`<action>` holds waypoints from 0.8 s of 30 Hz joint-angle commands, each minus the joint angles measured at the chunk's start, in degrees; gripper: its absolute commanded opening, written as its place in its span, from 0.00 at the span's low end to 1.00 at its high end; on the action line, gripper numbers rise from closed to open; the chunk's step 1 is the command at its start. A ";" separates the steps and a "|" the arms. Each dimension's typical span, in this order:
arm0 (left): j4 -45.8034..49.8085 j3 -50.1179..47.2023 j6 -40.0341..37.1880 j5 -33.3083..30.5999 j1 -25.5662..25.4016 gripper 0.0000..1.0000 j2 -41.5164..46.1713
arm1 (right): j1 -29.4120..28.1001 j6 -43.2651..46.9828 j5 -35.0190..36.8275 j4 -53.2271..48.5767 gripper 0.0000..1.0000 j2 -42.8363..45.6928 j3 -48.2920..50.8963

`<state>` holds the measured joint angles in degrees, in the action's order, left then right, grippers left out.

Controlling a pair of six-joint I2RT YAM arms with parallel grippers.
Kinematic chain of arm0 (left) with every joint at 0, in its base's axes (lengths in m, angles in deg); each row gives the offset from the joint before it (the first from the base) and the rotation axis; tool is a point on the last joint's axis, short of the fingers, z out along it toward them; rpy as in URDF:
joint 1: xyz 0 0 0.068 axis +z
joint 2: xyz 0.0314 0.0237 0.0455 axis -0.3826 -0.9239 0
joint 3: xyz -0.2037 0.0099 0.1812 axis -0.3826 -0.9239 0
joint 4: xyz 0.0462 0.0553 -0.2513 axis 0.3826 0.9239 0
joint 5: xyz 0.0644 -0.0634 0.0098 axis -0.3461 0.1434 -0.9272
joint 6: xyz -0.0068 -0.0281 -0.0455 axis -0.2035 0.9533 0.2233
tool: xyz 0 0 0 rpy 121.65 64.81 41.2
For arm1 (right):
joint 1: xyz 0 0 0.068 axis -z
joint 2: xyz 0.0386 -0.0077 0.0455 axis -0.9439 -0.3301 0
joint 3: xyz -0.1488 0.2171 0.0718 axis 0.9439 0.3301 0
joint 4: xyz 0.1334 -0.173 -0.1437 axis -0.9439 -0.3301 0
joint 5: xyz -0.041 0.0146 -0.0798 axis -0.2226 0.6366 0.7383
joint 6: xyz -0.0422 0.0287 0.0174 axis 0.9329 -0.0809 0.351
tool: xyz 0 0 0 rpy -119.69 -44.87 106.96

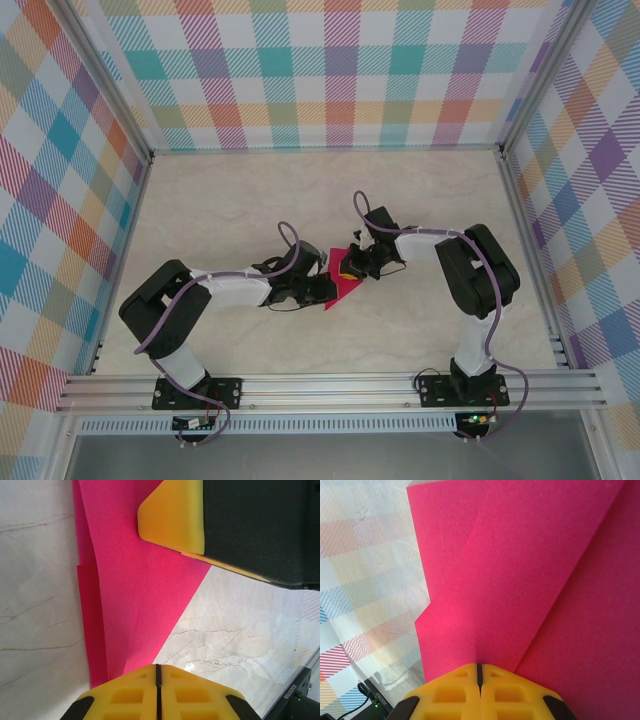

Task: Fold a paper plane with a square sheet of paper (pick it up from the middle)

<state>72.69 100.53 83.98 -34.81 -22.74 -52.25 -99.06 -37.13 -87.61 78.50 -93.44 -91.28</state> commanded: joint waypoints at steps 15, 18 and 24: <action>7.10 -1.45 0.36 -1.52 -1.11 0.08 -1.26 | -0.01 -0.75 4.98 -4.15 0.01 -3.44 0.12; 7.36 -1.28 0.25 -1.62 -1.26 0.08 -1.51 | 0.03 -0.69 5.06 -4.26 0.01 -3.40 0.11; 10.13 -0.85 -0.28 -3.19 -1.53 0.06 -2.03 | 0.04 -0.64 5.07 -4.34 0.01 -3.52 0.03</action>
<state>77.04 99.83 84.09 -36.30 -23.46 -52.93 -99.06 -37.16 -87.63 77.89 -93.66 -91.69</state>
